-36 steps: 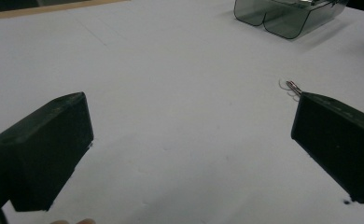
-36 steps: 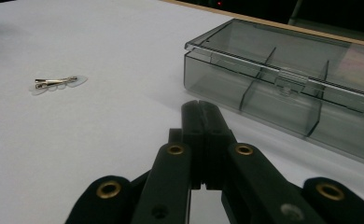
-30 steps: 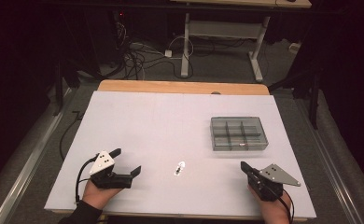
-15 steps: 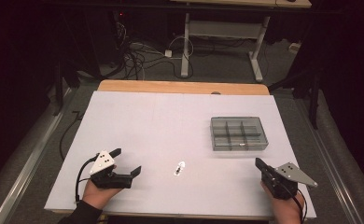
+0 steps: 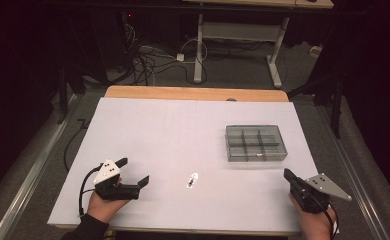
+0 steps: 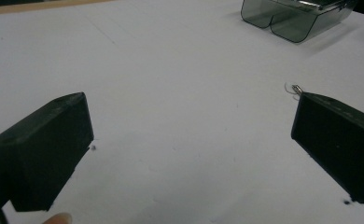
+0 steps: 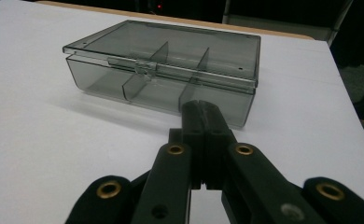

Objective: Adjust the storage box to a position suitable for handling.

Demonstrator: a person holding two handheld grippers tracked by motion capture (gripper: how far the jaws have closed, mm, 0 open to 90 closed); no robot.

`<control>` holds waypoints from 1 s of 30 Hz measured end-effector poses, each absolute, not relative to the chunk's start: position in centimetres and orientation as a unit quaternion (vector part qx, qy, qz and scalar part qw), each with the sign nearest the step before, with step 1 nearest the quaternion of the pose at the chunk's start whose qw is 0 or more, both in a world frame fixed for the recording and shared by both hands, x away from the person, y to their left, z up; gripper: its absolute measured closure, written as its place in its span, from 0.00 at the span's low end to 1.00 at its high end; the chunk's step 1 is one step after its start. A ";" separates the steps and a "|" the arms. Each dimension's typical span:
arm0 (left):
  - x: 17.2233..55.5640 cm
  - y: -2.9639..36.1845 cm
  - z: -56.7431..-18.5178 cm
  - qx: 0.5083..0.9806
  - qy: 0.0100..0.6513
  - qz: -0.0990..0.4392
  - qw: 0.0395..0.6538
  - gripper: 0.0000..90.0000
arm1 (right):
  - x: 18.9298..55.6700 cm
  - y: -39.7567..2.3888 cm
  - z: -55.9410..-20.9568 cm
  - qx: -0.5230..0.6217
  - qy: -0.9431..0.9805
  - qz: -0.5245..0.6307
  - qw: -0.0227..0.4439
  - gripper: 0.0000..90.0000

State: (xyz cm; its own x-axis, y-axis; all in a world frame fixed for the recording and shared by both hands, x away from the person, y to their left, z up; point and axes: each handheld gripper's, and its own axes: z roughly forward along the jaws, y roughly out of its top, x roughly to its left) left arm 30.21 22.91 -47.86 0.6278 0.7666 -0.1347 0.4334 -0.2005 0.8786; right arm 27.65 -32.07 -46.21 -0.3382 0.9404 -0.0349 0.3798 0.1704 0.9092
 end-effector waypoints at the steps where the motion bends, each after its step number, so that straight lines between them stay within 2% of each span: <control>1: 30.2 23.0 -47.8 0.756 0.398 0.169 0.492 0.00 | 27.6 -32.1 -46.2 0.478 0.693 0.433 0.322 1.00; 9: 30.3 23.1 -47.6 0.755 0.400 0.157 0.495 0.00 | 27.8 -32.5 -46.4 0.484 0.692 0.429 0.322 1.00; 15: 30.2 22.9 -47.7 0.761 0.393 0.171 0.487 0.00 | 28.4 -32.5 -46.8 0.493 0.691 0.424 0.317 1.00; 22: 30.2 22.7 -48.0 0.768 0.386 0.178 0.480 0.00 | 31.0 -33.1 -46.8 0.511 0.692 0.400 0.317 1.00; 30: 30.2 22.7 -48.0 0.767 0.384 0.179 0.482 0.00 | 35.3 -34.9 -45.3 0.531 0.694 0.367 0.319 1.00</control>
State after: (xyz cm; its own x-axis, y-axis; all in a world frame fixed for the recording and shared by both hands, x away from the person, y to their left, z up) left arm 30.16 22.73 -48.03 0.6416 0.7611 -0.0951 0.4161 -0.2412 0.8768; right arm 35.31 -34.90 -45.31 -0.2333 0.9709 -0.0546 0.5028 0.1685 0.8478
